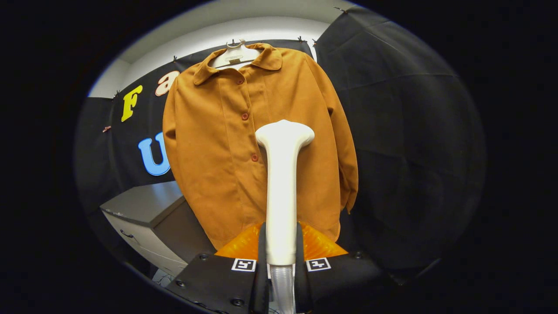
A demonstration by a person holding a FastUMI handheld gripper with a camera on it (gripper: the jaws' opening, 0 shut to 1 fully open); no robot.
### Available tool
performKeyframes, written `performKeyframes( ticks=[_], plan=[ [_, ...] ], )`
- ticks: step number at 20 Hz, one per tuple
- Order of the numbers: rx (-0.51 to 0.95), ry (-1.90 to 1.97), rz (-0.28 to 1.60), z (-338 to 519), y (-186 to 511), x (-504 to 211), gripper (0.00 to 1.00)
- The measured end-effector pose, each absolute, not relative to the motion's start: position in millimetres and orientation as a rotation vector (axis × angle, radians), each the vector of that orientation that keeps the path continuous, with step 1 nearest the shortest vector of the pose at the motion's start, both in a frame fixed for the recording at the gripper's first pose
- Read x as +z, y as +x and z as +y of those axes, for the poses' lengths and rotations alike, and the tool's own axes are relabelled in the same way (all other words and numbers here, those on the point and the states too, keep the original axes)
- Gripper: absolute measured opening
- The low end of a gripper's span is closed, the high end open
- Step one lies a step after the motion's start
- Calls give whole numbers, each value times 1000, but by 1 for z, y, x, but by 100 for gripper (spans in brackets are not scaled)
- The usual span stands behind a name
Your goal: Iron the clothes twice with a garment steamer, once on the left side and once on the right side.
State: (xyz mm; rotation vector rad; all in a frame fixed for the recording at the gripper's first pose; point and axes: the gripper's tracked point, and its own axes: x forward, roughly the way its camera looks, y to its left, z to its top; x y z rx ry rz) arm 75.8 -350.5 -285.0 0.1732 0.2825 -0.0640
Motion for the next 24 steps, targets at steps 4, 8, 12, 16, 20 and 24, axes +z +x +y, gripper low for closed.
performKeyframes(
  ticks=[4,8,12,16,20,24],
  plan=[
    [-77,184,336,-349,60,-309,27],
    [-93,190,380,-346,42,-328,27],
    [-116,219,379,-342,23,-320,27],
    [-120,219,372,-334,1,-305,27],
    [-107,211,326,-316,-18,-267,27],
    [-78,179,260,-288,-26,-216,27]
  ],
)
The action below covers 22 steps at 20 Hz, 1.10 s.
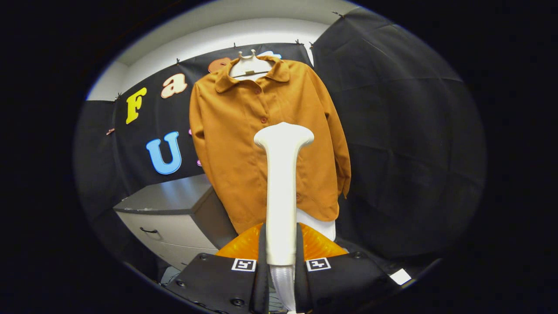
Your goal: Iron the clothes twice with a garment steamer, once on the left side and once on the right side.
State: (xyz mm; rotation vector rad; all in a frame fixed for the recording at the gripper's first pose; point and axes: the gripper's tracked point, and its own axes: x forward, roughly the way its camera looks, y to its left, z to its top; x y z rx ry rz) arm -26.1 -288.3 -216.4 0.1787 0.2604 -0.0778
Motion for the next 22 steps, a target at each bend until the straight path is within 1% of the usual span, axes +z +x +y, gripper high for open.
performKeyframes(
  ticks=[8,22],
  plan=[
    [31,114,156,-211,-11,-128,27],
    [118,133,82,-85,31,-59,27]
  ],
)
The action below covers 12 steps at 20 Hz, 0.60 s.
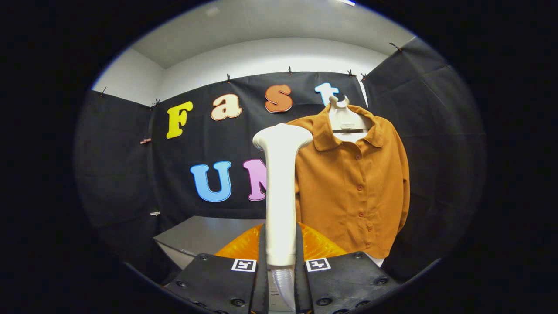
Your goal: Iron the clothes twice with a garment steamer, once on the left side and once on the right side.
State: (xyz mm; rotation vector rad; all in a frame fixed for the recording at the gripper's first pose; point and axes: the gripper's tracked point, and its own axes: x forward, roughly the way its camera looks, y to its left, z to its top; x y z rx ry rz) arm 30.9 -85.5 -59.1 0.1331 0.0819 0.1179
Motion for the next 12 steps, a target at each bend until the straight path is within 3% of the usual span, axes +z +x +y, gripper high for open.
performKeyframes(
  ticks=[12],
  plan=[
    [119,144,101,-22,32,-68,27]
  ],
)
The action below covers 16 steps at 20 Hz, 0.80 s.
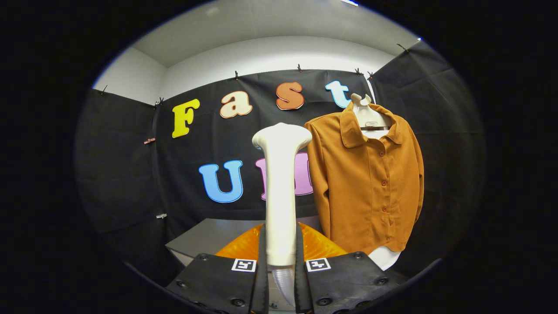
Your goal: Iron the clothes twice with a garment steamer, once on the left side and once on the right side.
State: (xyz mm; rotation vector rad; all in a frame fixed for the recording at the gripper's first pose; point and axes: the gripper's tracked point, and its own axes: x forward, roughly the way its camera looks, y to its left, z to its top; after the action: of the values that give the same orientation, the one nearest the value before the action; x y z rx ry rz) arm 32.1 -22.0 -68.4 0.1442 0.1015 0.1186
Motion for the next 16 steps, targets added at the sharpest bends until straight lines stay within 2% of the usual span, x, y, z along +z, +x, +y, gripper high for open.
performKeyframes(
  ticks=[16],
  plan=[
    [103,122,95,-15,33,-73,27]
  ],
)
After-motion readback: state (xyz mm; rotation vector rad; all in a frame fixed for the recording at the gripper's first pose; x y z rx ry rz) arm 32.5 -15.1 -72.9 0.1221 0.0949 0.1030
